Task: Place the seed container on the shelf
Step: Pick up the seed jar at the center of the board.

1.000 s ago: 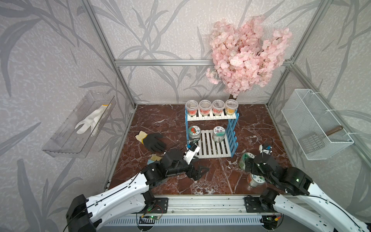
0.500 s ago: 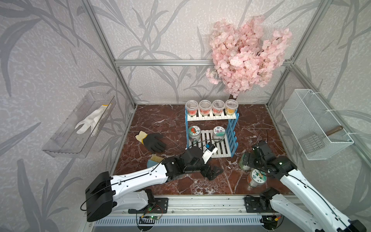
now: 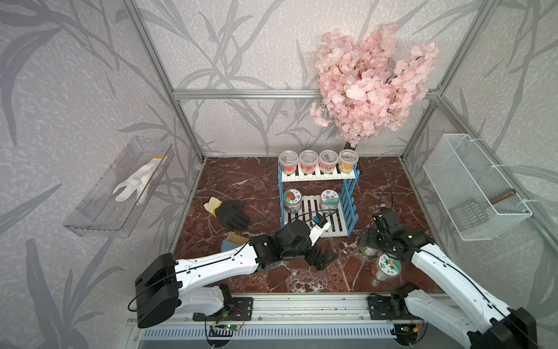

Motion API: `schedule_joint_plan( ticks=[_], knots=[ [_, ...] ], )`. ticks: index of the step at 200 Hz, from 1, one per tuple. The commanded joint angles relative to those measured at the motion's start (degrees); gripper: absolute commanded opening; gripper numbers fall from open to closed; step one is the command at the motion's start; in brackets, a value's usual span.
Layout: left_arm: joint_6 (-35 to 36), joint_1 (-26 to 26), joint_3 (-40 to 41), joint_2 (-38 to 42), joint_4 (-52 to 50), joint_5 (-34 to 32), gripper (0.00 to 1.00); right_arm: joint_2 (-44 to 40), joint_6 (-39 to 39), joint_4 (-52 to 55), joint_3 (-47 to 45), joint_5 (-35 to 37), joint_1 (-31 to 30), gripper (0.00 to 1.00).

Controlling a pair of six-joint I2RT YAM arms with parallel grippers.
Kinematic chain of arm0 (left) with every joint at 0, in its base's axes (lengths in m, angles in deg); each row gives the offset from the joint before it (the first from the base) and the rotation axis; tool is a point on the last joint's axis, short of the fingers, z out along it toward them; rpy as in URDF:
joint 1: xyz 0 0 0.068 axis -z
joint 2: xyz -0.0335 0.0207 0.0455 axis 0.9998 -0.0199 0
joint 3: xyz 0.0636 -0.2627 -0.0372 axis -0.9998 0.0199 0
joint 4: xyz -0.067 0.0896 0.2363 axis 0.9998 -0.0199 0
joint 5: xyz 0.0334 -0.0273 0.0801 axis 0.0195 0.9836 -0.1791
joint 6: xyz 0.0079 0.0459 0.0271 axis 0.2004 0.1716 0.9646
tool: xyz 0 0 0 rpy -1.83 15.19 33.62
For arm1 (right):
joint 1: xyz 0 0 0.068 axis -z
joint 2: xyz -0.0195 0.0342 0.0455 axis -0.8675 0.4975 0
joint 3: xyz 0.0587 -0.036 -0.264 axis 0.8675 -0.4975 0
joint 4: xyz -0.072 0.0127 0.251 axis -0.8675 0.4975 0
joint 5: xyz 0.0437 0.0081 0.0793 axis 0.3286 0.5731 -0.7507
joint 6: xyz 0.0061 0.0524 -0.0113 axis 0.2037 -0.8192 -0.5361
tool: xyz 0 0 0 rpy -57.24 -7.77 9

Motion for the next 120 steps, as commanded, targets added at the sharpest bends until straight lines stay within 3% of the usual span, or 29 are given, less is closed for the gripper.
schedule_joint_plan(
  ticks=[1,39,92,120],
  knots=[
    [0.9,0.2,-0.1,1.0,1.3,-1.2,1.00,1.4,0.9,-1.5,-0.9,0.0,0.2,0.99],
    [-0.1,0.2,-0.2,-1.4,4.2,-1.9,1.00,1.9,0.8,-3.5,-2.3,0.2,0.2,0.99],
    [5.6,2.8,-2.8,-12.2,15.3,-2.9,1.00,3.8,0.6,-5.4,-3.0,0.6,0.4,0.99],
    [6.5,3.2,-5.5,-17.5,14.8,-2.6,1.00,4.4,1.3,-6.0,-3.0,0.1,0.7,0.99]
  ],
)
